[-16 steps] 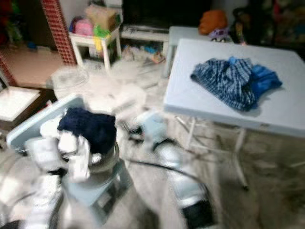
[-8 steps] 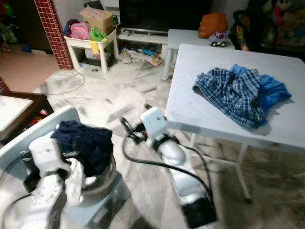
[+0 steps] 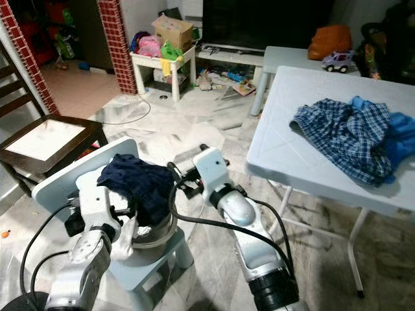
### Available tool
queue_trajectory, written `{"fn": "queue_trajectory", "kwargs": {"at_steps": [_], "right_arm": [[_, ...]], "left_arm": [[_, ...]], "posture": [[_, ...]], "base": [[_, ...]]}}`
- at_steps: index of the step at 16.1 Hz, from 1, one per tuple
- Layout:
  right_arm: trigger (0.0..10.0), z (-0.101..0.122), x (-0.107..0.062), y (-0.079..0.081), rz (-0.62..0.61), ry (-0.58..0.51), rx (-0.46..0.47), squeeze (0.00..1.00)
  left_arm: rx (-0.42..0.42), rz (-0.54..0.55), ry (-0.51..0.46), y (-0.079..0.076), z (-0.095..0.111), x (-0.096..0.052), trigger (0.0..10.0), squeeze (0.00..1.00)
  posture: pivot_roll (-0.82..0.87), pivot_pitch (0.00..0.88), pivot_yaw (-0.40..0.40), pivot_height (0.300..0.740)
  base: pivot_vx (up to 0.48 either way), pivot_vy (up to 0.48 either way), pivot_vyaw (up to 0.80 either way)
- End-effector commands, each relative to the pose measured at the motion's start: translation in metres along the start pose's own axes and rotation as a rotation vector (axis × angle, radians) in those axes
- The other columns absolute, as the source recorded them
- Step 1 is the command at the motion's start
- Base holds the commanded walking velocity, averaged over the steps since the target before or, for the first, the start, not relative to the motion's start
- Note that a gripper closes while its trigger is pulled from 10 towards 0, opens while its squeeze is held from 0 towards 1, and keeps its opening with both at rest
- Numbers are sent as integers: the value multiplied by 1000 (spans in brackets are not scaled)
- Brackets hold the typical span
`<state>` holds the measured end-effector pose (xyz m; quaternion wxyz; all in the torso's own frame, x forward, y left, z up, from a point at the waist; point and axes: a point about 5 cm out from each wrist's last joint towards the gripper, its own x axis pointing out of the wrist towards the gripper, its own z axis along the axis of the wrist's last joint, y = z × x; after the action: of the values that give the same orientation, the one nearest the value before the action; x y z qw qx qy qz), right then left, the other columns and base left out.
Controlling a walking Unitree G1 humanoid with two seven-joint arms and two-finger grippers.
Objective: Hang hanger
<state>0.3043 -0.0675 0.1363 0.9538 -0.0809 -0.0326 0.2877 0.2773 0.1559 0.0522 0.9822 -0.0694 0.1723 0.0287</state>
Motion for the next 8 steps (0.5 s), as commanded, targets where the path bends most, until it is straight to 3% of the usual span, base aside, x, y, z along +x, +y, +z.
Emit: {"fn": "queue_trajectory", "kwargs": {"at_steps": [1,5,8], "right_arm": [[10000,4,-3,-3,-12,-13,-1,0],[10000,4,-6,0,-7,-5,-7,0],[10000,6,-10,1,1,-2,-19,0]], "left_arm": [[7,-13,29,2,1,9,10000,0],[37,-46,100,2,0,26,10000,0],[-19,-96,155,-2,-5,37,10000,0]], "posture": [[-70,0,-10,740],[-92,0,-2,740],[-124,3,10,740]], "base": [[0,0,0],[0,0,0],[0,0,0]]}}
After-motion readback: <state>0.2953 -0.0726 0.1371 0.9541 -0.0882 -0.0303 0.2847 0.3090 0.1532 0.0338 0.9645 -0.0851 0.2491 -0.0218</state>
